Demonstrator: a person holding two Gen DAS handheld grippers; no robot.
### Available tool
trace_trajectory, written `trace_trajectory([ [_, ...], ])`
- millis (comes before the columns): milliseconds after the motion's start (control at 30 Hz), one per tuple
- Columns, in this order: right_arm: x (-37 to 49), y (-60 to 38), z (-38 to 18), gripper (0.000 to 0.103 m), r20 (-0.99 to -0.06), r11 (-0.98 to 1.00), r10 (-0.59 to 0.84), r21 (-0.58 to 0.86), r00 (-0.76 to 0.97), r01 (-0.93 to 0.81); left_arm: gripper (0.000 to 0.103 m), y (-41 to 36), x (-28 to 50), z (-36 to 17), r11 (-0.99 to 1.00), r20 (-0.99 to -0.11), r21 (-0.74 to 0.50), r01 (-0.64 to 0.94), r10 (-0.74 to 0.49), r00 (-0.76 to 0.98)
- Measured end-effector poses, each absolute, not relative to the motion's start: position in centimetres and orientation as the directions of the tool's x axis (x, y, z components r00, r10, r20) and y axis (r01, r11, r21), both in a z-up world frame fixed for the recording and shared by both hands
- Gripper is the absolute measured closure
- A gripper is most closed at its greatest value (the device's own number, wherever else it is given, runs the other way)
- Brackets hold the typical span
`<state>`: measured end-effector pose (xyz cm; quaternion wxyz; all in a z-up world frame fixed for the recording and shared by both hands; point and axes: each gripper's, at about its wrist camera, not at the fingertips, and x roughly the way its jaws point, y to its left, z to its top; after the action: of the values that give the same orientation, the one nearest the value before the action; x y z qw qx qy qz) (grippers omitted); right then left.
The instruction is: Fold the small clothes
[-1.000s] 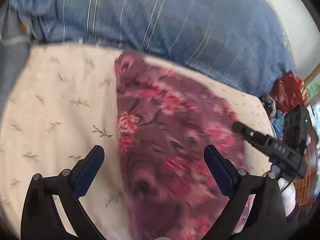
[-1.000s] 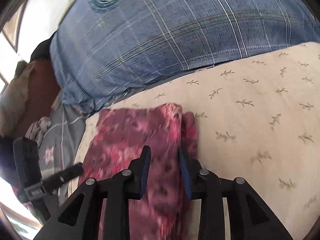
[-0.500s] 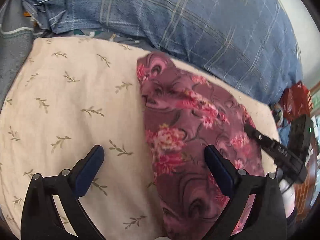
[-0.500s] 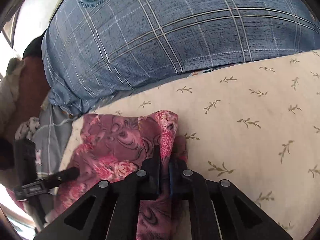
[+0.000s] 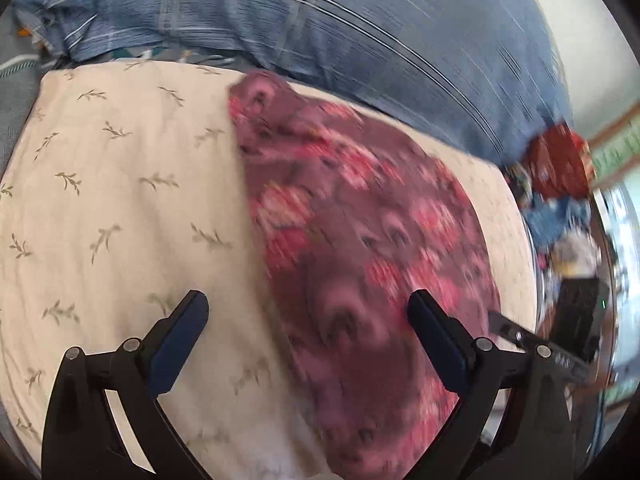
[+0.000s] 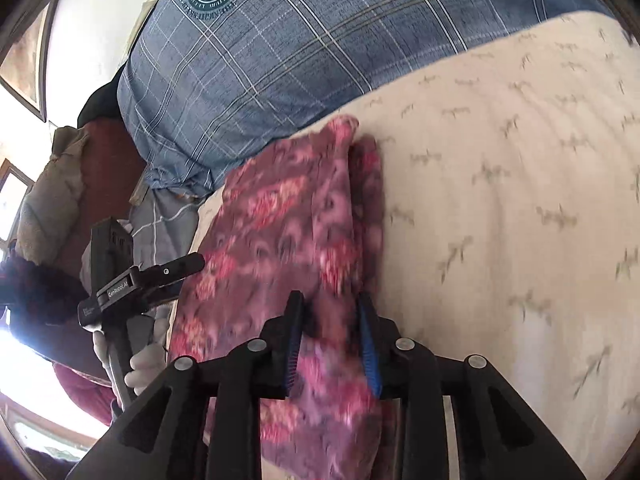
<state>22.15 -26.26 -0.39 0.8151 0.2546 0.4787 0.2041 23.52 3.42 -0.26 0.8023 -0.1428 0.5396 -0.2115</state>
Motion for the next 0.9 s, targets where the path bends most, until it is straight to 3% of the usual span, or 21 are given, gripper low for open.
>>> trace_trajectory([
  [300, 18.8, -25.2, -0.5, 0.068, -0.728, 0.829, 0.541, 0.546, 0.421, -0.12, 0.002, 2.3, 18.9, 0.7, 0.835, -0.832, -0.351, 0.423, -0.486, 0.268],
  [333, 18.6, -24.8, -0.8, 0.073, -0.759, 0.857, 0.504, 0.5, 0.413, -0.125, 0.002, 1.8, 18.5, 0.6, 0.835, -0.843, -0.322, 0.446, -0.468, 0.267],
  [367, 18.4, -24.4, -0.7, 0.088, -0.778, 0.878, 0.472, 0.456, 0.416, -0.143, 0.002, 1.2, 18.1, 0.5, 0.835, -0.853, -0.29, 0.468, -0.447, 0.27],
  [400, 18.1, -24.1, -0.5, 0.093, -0.775, 0.882, 0.467, 0.443, 0.425, -0.161, 0.003, 0.6, 17.6, 0.4, 0.834, -0.863, -0.252, 0.492, -0.423, 0.275],
  [567, 17.2, -24.4, 2.3, 0.096, -0.719, 0.884, 0.463, 0.416, 0.519, -0.212, 0.003, -1.0, 16.4, -0.6, 0.837, -0.895, -0.106, 0.537, -0.316, 0.316],
  [667, 17.8, -23.6, -0.2, 0.094, -0.812, 0.922, 0.387, 0.335, 0.436, -0.195, 0.003, -0.6, 16.3, -0.2, 0.831, -0.891, -0.109, 0.546, -0.325, 0.318],
  [733, 18.1, -23.6, -0.9, 0.09, -0.822, 0.925, 0.381, 0.344, 0.423, -0.164, 0.004, 0.5, 16.0, 0.7, 0.823, -0.868, -0.131, 0.553, -0.365, 0.336],
  [767, 18.2, -23.7, -0.6, 0.084, -0.82, 0.922, 0.387, 0.357, 0.422, -0.152, 0.004, 1.4, 16.0, 1.4, 0.82, -0.849, -0.164, 0.548, -0.401, 0.345],
  [900, 19.2, -24.0, 2.6, 0.083, -0.766, 0.921, 0.378, 0.365, 0.52, -0.132, 0.004, 4.9, 18.4, 3.5, 0.801, -0.72, -0.414, 0.433, -0.579, 0.384],
])
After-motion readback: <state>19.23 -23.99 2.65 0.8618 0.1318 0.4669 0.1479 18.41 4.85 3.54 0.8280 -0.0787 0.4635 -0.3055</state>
